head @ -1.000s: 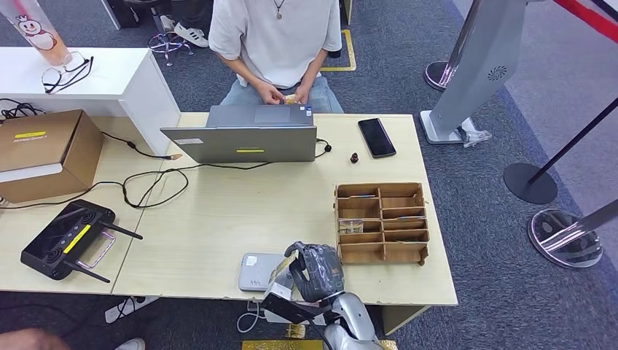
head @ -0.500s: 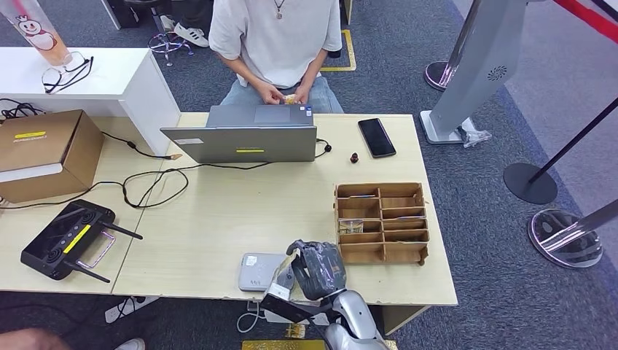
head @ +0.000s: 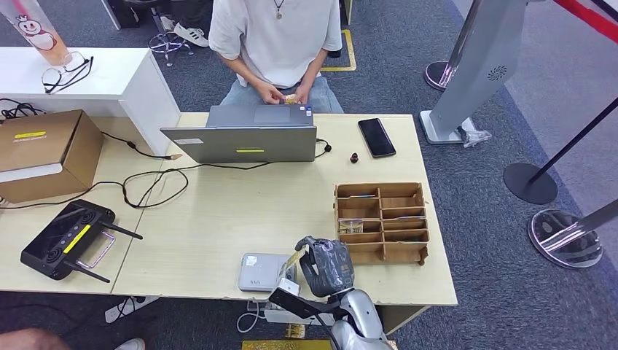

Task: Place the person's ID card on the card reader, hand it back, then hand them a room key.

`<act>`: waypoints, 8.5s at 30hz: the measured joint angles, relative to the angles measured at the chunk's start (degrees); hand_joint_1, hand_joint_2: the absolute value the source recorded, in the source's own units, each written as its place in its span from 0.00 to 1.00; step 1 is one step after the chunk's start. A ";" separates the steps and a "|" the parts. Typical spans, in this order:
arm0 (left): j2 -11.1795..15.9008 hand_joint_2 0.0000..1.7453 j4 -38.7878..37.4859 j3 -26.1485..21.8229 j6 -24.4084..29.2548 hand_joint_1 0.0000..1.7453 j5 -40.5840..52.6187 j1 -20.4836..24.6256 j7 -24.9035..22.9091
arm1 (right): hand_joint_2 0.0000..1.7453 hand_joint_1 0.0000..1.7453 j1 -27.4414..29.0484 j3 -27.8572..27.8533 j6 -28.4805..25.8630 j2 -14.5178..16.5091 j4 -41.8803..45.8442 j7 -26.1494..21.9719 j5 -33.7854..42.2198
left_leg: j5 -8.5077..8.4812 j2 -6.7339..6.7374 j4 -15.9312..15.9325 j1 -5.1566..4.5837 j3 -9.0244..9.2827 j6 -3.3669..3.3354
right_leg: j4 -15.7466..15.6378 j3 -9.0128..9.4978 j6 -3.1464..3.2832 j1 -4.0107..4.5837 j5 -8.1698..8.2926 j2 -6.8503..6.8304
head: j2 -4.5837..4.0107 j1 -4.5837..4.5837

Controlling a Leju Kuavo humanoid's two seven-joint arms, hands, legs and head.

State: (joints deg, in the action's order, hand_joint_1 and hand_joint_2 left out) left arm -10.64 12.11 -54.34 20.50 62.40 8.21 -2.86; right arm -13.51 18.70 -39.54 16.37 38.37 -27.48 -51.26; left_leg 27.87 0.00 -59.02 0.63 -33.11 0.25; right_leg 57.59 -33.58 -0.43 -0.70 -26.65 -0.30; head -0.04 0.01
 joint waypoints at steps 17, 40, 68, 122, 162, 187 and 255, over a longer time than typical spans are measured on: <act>0.01 0.00 0.00 0.04 -0.08 0.00 -0.72 -0.11 0.85 | 1.00 1.00 -0.52 2.51 0.37 -0.07 8.38 -3.82 -0.11 | -0.01 0.00 0.00 0.00 0.00 -0.01 | 0.00 0.02 0.00 0.00 0.00 0.00 | 0.00 -0.01; 0.63 0.00 0.00 0.04 -1.16 0.00 -0.87 -0.05 -0.64 | 1.00 1.00 -2.24 13.95 -0.01 -0.97 9.02 3.57 -8.55 | -0.01 0.01 0.00 0.00 0.02 0.00 | 0.00 0.00 0.00 0.00 0.00 0.02 | 0.00 0.01; 0.19 0.00 0.00 0.04 -0.08 0.00 0.33 0.08 -0.37 | 1.00 1.00 4.21 -2.67 -0.02 -0.63 15.81 5.82 -24.61 | -0.01 0.02 0.00 0.00 0.03 0.00 | 0.00 0.00 0.00 0.00 0.00 0.03 | 0.00 -0.01; 0.34 0.00 0.00 0.05 -2.70 0.00 0.92 0.09 0.84 | 1.00 1.00 -25.31 11.44 2.57 -1.27 8.92 23.75 -12.77 | -0.08 0.02 0.00 0.01 0.06 0.01 | 0.04 0.02 0.07 0.01 0.06 0.04 | 0.00 0.01; 0.39 0.00 0.00 1.49 -3.17 0.00 2.11 -0.02 0.39 | 0.00 0.00 -38.46 12.28 5.06 1.02 -3.17 30.16 -19.41 | -0.09 0.02 0.00 0.01 0.06 0.01 | 0.06 0.02 0.07 0.01 0.06 0.03 | 0.00 0.02; 0.67 0.00 0.00 1.45 -3.13 0.00 -1.54 -0.77 3.62 | 0.00 0.00 -26.43 12.55 6.25 -5.12 15.33 24.57 -12.89 | -0.08 0.01 -0.01 0.00 0.06 0.01 | 0.05 -0.01 0.07 0.01 0.06 0.04 | 0.00 0.02; 0.93 0.00 0.00 1.33 -2.22 0.00 -2.64 -2.17 5.58 | 1.00 0.00 -4.54 11.16 7.22 -19.17 31.90 23.32 -13.97 | -0.07 0.02 0.00 0.00 0.05 0.00 | 0.04 0.00 0.07 0.01 0.05 0.03 | 0.00 0.02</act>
State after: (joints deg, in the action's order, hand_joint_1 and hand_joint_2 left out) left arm -9.70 12.11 -53.01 18.27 59.76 6.04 2.73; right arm -18.05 29.86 -32.32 -2.80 70.27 -4.15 -65.23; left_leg 27.80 0.02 -59.02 0.63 -33.06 0.25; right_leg 57.64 -33.58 -0.36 -0.70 -26.60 -0.27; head -0.04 0.03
